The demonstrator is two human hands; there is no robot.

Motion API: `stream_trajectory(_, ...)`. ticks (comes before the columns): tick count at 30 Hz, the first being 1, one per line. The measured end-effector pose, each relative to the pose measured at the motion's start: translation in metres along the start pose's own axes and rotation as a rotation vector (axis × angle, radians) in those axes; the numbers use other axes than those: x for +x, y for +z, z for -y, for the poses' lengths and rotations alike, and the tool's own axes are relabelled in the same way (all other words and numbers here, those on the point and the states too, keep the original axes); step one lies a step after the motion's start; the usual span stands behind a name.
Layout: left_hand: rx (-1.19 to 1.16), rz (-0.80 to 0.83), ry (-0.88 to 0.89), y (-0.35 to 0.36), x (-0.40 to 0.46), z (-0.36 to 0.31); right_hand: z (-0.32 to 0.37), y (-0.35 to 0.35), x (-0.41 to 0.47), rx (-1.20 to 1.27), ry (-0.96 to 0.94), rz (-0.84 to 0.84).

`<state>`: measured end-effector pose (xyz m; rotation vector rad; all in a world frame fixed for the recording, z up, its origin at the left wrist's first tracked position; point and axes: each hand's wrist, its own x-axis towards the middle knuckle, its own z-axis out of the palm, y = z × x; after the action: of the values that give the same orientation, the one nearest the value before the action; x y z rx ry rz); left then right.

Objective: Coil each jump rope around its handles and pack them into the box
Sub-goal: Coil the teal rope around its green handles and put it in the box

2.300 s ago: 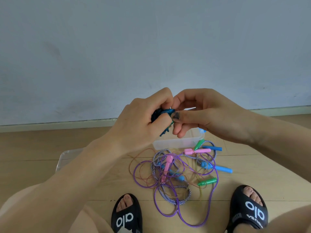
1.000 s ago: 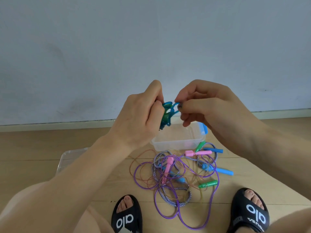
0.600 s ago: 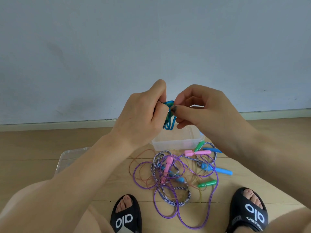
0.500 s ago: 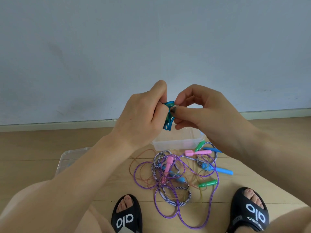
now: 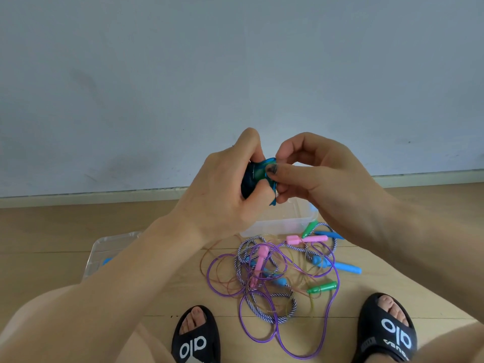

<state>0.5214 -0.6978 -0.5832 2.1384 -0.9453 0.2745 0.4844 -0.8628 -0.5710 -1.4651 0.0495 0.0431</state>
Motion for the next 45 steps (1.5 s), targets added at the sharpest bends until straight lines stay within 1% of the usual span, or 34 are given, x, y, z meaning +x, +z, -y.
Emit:
stream_trajectory(5,-0.059,0.016,-0.048,0.000,0.000,-0.001,-0.001,0.000,-0.002,-0.067,-0.098,-0.057)
stream_trajectory(13,-0.192,-0.052,-0.093,0.001,0.004,-0.008,-0.001,0.009,-0.016,-0.288,-0.365,-0.112)
stream_trajectory(17,-0.259,-0.077,-0.143,0.000,0.005,-0.009,-0.006,0.011,-0.020,-0.380,-0.450,-0.122)
stream_trajectory(20,-0.324,-0.078,-0.199,-0.001,0.004,-0.009,-0.009,0.012,-0.019,-0.497,-0.558,-0.131)
stream_trajectory(23,-0.348,-0.072,-0.216,-0.001,0.004,-0.007,-0.011,0.011,-0.018,-0.604,-0.632,-0.112)
stream_trajectory(25,-0.348,-0.071,-0.221,-0.002,0.003,-0.006,-0.009,0.011,-0.017,-0.592,-0.601,-0.098)
stream_trajectory(28,-0.327,-0.088,-0.213,-0.002,0.004,-0.003,-0.002,0.008,-0.013,-0.484,-0.481,-0.041)
stream_trajectory(32,-0.257,-0.117,-0.146,-0.003,0.005,-0.003,0.008,0.001,-0.007,-0.415,-0.376,0.037)
stream_trajectory(35,-0.171,-0.106,-0.079,-0.004,0.005,-0.002,0.010,-0.002,-0.005,-0.447,-0.360,0.053)
stream_trajectory(39,0.033,-0.104,0.048,-0.007,0.004,0.000,0.013,-0.007,-0.005,-0.495,-0.390,0.059)
stream_trajectory(41,0.109,-0.118,0.094,-0.008,0.004,-0.002,0.015,-0.010,-0.004,-0.464,-0.387,0.066)
stream_trajectory(45,0.184,-0.133,0.151,-0.009,0.004,-0.004,0.017,-0.010,-0.003,-0.350,-0.345,0.074)
